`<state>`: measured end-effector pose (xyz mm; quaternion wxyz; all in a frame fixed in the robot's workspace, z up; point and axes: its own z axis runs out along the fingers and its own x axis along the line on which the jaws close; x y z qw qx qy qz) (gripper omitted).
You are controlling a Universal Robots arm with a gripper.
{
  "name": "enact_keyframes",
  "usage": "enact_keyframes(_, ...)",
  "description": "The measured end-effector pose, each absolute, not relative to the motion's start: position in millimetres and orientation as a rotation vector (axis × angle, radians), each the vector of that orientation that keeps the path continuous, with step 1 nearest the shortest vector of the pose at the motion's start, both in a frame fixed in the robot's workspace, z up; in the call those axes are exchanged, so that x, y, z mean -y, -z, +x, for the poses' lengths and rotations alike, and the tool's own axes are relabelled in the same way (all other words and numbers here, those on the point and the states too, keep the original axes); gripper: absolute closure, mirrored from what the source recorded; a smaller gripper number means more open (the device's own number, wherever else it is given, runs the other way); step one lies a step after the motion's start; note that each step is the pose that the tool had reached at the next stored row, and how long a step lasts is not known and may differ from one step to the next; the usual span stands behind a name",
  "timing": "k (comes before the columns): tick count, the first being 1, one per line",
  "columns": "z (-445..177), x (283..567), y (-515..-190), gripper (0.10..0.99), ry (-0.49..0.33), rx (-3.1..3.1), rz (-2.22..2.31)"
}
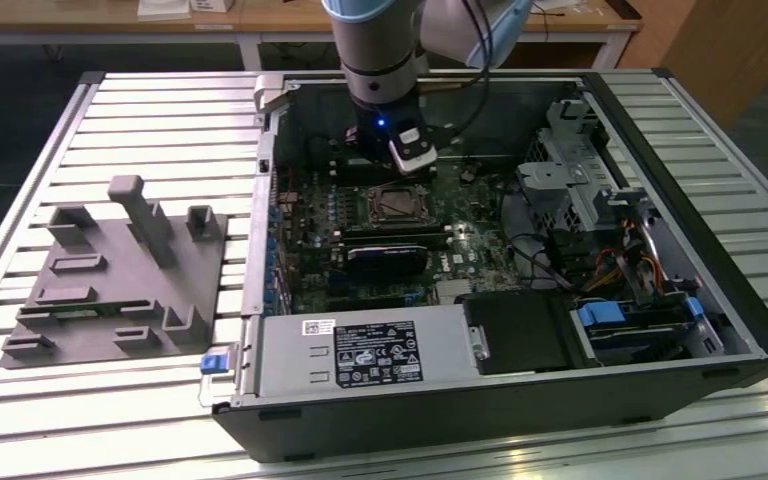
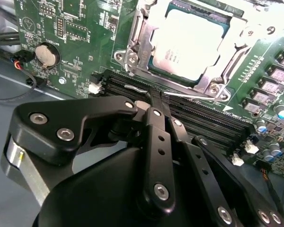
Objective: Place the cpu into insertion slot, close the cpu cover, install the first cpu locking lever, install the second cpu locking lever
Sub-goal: 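Install the first cpu locking lever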
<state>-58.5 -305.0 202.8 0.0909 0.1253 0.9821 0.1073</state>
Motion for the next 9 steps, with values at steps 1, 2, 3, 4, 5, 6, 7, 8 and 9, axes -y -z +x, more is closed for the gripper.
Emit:
enact_keyframes(1, -58.8, 304.7, -202.5, 0.98, -0.319, -2.918, 0.374)
enact_keyframes(2, -59.0, 304.6, -202.2, 0.98, -0.317, -2.918, 0.376)
enact_keyframes(3, -59.1, 304.6, -201.7, 0.98, -0.316, -2.917, 0.379)
enact_keyframes(4, -59.1, 304.5, -201.3, 0.98, -0.314, -2.917, 0.381)
enact_keyframes(5, -59.1, 304.5, -201.0, 0.98, -0.313, -2.916, 0.385)
enact_keyframes(6, -59.1, 304.5, -200.7, 0.98, -0.31, -2.916, 0.388)
enact_keyframes(7, -59.1, 304.5, -200.7, 0.98, -0.309, -2.915, 0.391)
enact_keyframes(8, -59.1, 304.5, -200.7, 0.98, -0.309, -2.915, 0.392)
enact_keyframes(9, -59.1, 304.5, -200.6, 0.98, -0.309, -2.915, 0.392)
